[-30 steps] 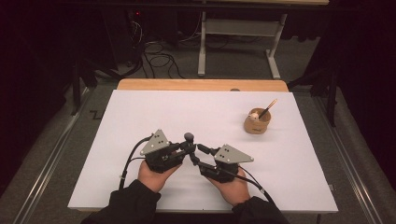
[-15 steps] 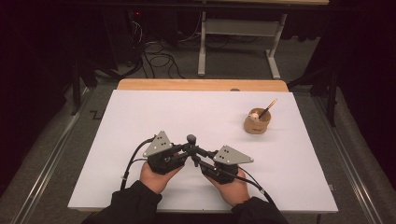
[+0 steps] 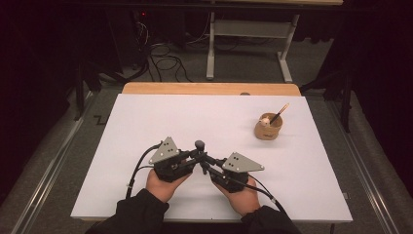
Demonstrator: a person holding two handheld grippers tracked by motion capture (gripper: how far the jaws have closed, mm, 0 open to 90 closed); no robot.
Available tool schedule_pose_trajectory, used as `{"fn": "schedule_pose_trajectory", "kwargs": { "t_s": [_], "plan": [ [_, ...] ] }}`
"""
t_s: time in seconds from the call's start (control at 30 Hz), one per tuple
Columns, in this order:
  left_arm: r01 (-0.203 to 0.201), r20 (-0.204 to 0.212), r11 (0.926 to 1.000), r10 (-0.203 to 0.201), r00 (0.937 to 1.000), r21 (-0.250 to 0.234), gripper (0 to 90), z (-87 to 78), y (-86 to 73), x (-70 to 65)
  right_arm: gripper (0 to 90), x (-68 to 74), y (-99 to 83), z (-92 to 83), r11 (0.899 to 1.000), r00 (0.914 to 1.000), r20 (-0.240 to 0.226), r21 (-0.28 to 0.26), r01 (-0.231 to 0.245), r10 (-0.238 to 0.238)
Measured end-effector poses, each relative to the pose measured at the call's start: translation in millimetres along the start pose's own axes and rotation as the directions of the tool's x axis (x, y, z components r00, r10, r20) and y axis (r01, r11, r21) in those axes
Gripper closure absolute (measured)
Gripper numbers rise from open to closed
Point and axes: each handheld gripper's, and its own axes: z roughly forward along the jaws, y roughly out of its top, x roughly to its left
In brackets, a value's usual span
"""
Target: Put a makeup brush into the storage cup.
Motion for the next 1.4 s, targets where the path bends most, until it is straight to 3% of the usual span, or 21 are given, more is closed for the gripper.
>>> {"fn": "schedule_pose_trajectory", "kwargs": {
  "t_s": [0.17,0.43,0.77,1.0,1.4],
  "plan": [
    [0.002,-0.001,1.0000,-0.002,1.0000,-0.003,76.6,0.1,0.1,0.1,80.1,0.0,0.2,-0.2,1.000,1.0000,0.001,-0.001,-0.005,0.005],
    [0.009,-0.009,0.9997,-0.009,0.9999,-0.023,63.6,-3.0,1.8,2.3,80.1,-2.0,0.0,-0.5,1.000,0.9999,0.012,0.006,-0.007,0.007],
    [-0.011,-0.016,0.9997,0.011,0.9998,-0.021,55.7,-10.8,3.2,4.2,80.1,-9.9,0.8,-5.0,1.000,0.9989,0.040,-0.002,-0.025,0.025],
    [-0.025,-0.042,0.9996,0.024,0.9988,-0.014,52.9,-16.6,3.0,8.0,80.1,-14.2,1.4,-8.0,1.000,0.9983,0.052,-0.007,-0.025,0.025],
    [0.001,-0.093,0.9998,-0.003,0.9956,-0.021,47.7,-33.0,0.6,24.3,80.1,-18.5,2.9,-13.1,0.999,0.9974,0.063,-0.019,-0.032,0.033]
  ]
}}
